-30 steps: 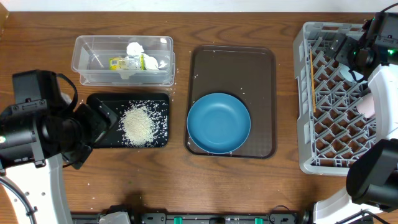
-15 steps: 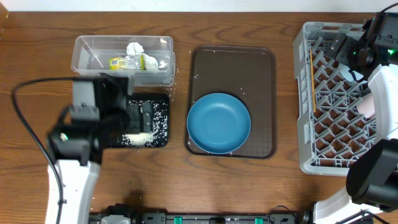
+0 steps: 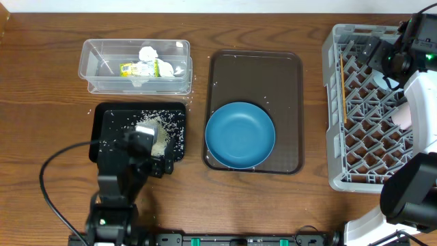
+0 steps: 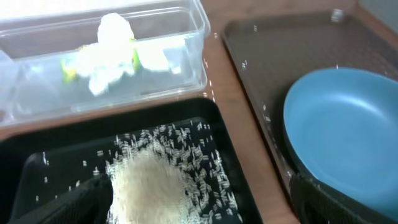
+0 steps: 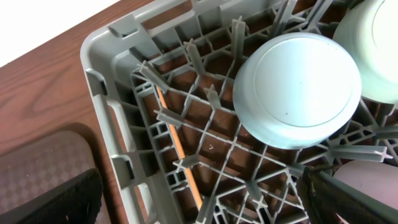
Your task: Sort waste into correct bins and load items into the dishwasher rack
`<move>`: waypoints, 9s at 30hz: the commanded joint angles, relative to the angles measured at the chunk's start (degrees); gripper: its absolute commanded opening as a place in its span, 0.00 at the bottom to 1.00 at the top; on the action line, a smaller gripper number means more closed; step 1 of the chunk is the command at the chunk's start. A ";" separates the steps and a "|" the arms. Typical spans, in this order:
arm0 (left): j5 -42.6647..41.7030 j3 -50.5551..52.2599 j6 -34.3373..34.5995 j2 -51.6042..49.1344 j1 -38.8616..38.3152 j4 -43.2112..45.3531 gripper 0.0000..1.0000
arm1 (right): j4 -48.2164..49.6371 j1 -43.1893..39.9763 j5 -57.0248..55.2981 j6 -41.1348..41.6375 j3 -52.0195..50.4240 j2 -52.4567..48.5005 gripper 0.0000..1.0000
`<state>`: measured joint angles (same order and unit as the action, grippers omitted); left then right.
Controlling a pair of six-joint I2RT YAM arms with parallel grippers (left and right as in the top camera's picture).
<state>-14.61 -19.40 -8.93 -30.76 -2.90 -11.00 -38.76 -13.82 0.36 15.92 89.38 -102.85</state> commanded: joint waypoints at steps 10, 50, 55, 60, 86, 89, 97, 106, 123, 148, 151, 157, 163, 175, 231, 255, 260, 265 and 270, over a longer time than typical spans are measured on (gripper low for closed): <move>7.23 11.23 -1.18 14.05 -0.17 7.43 0.93 | -0.04 -0.35 -0.35 0.33 0.07 0.94 0.99; 10.14 19.17 -1.55 30.42 0.46 7.23 0.93 | -0.04 -0.35 -0.35 0.33 0.07 0.94 0.99; 10.14 19.17 -1.55 30.42 0.46 7.23 0.93 | -0.04 -0.35 -0.35 0.33 0.07 0.94 0.99; 10.14 19.17 -1.55 30.42 0.46 7.23 0.93 | -0.04 -0.35 -0.35 0.33 0.07 0.94 0.99; 10.14 19.17 -1.55 30.42 0.46 7.23 0.93 | -3.21 -0.35 -0.33 0.33 0.04 8.22 0.99; 10.14 19.17 -1.55 30.42 0.46 7.23 0.93 | -4.48 -0.35 -0.35 0.33 0.04 13.55 0.99; 10.14 19.17 -1.55 30.42 0.46 7.23 0.94 | -4.50 1.27 -0.35 0.31 0.04 27.04 0.99; 10.14 19.17 -1.55 30.42 0.46 7.23 0.93 | -16.09 6.71 -4.17 -1.79 -0.22 34.32 0.99; 10.14 19.17 -1.55 30.42 0.46 7.23 0.93 | 27.93 15.63 3.72 -3.15 -49.27 54.95 0.99; 10.14 19.17 -1.55 30.42 0.46 7.23 0.93 | 51.10 12.79 2.84 -8.55 -89.07 92.11 0.99; 10.14 19.17 -1.55 30.42 0.46 7.23 0.93 | 50.31 11.87 2.84 -8.55 -89.07 94.27 0.99; 10.14 19.17 -1.55 30.42 0.46 7.23 0.93 | 43.58 10.45 2.64 -11.32 -89.07 101.26 0.99; 10.14 19.17 -1.55 30.42 0.46 7.23 0.93 | 36.02 9.77 2.67 -14.34 -89.09 102.57 0.99; 10.14 19.17 -1.55 30.42 0.46 7.23 0.93 | 34.69 10.21 2.89 -14.29 -89.07 102.55 0.99; 10.14 19.17 -1.55 30.69 0.46 7.23 0.93 | 34.69 10.21 2.89 -14.29 -89.07 102.55 0.99; 10.14 19.17 -1.55 30.69 0.46 7.23 0.94 | 34.69 10.21 2.89 -14.29 -89.07 102.55 0.99; 10.14 19.17 -1.55 30.69 0.46 7.26 0.94 | 34.67 10.21 2.89 -14.29 -89.07 102.55 0.99; 10.14 19.17 -1.55 30.69 0.46 7.23 0.94 | 34.69 10.21 2.89 -14.29 -89.07 102.55 0.99; 10.14 19.17 -1.55 30.69 0.46 7.23 0.93 | 34.69 10.21 2.89 -14.29 -89.07 102.55 0.99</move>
<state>-4.05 -1.15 -9.52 -0.62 -2.68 -1.69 -3.84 -3.68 3.20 2.33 0.38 -0.69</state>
